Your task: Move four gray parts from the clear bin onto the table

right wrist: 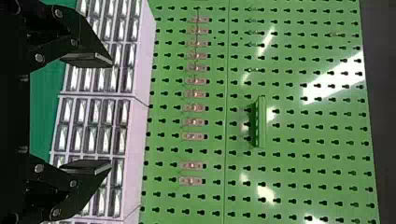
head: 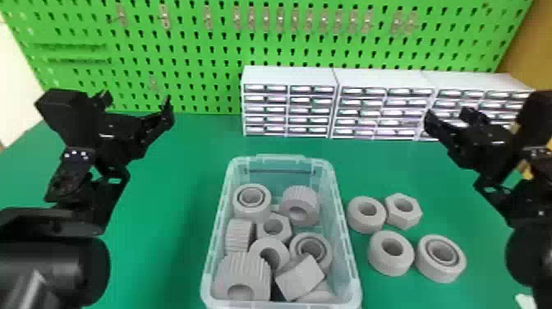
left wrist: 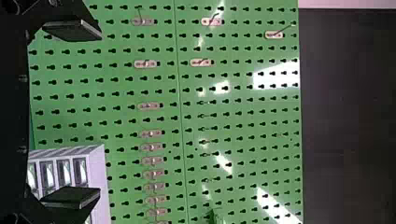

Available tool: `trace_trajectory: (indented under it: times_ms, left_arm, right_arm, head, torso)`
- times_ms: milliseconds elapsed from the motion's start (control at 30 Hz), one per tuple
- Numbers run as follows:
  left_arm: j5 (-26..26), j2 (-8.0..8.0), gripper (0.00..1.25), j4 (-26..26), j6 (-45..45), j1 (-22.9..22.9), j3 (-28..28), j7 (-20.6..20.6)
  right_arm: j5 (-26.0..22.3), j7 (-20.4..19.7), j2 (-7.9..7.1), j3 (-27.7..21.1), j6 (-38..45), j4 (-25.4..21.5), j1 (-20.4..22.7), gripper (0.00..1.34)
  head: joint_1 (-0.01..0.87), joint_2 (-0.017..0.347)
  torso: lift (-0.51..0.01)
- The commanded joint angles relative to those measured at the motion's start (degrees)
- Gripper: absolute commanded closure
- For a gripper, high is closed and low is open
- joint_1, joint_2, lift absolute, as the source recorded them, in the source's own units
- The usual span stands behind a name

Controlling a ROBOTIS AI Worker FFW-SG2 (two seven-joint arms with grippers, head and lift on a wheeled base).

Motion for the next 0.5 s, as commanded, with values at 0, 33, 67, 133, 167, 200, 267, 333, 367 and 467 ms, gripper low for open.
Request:
trace_trajectory:
  times_ms: [0, 33, 67, 133, 167, 200, 267, 333, 367, 467]
  left_arm:
    - [0.0, 0.0, 0.11, 0.0, 0.0, 0.0, 0.0, 0.03]
    - [0.0, 0.0, 0.11, 0.0, 0.0, 0.0, 0.0, 0.03]
    - [0.0, 0.0, 0.11, 0.0, -0.09, 0.0, 0.0, 0.03]
    - [0.0, 0.0, 0.11, 0.0, -0.09, 0.0, 0.0, 0.03]
    - [0.0, 0.0, 0.11, 0.0, 0.0, 0.0, 0.0, 0.03]
    - [0.0, 0.0, 0.11, 0.0, 0.0, 0.0, 0.0, 0.03]
    - [0.0, 0.0, 0.11, 0.0, 0.0, 0.0, 0.0, 0.03]
    - [0.0, 0.0, 0.11, 0.0, 0.0, 0.0, 0.0, 0.03]
    - [0.0, 0.0, 0.11, 0.0, 0.0, 0.0, 0.0, 0.03]
    - [0.0, 0.0, 0.11, 0.0, 0.0, 0.0, -0.09, 0.03]
  right_arm:
    - [0.0, 0.0, 0.07, -0.01, 0.0, 0.0, 0.0, 0.49]
    - [0.0, 0.0, -0.02, -0.01, 0.0, 0.0, 0.0, 0.49]
    - [0.0, 0.0, -0.02, -0.01, 0.0, 0.0, 0.0, 0.49]
    - [0.0, 0.0, 0.07, -0.01, 0.0, 0.0, 0.0, 0.49]
    - [0.0, 0.0, -0.02, -0.01, 0.0, 0.0, 0.0, 0.49]
    - [0.0, 0.0, -0.02, -0.01, 0.0, 0.0, 0.0, 0.49]
    - [0.0, 0.0, -0.02, -0.01, 0.0, 0.0, 0.0, 0.49]
    - [0.0, 0.0, -0.02, -0.01, 0.0, 0.0, 0.0, 0.49]
    - [0.0, 0.0, -0.02, -0.01, 0.0, 0.0, 0.0, 0.49]
    - [0.0, 0.0, -0.02, -0.01, 0.0, 0.0, -0.08, 0.49]
  head:
    - [0.678, 0.034]
    - [0.678, 0.034]
    - [0.678, 0.034]
    - [0.678, 0.034]
    - [0.678, 0.034]
    - [0.678, 0.034]
    - [0.678, 0.034]
    - [0.678, 0.034]
    - [0.678, 0.034]
    - [0.678, 0.034]
  torso:
    - [-0.05]
    - [-0.05]
    - [-0.05]
    - [-0.05]
    - [-0.05]
    - [-0.05]
    - [-0.05]
    - [-0.05]
    - [-0.05]
    - [-0.05]
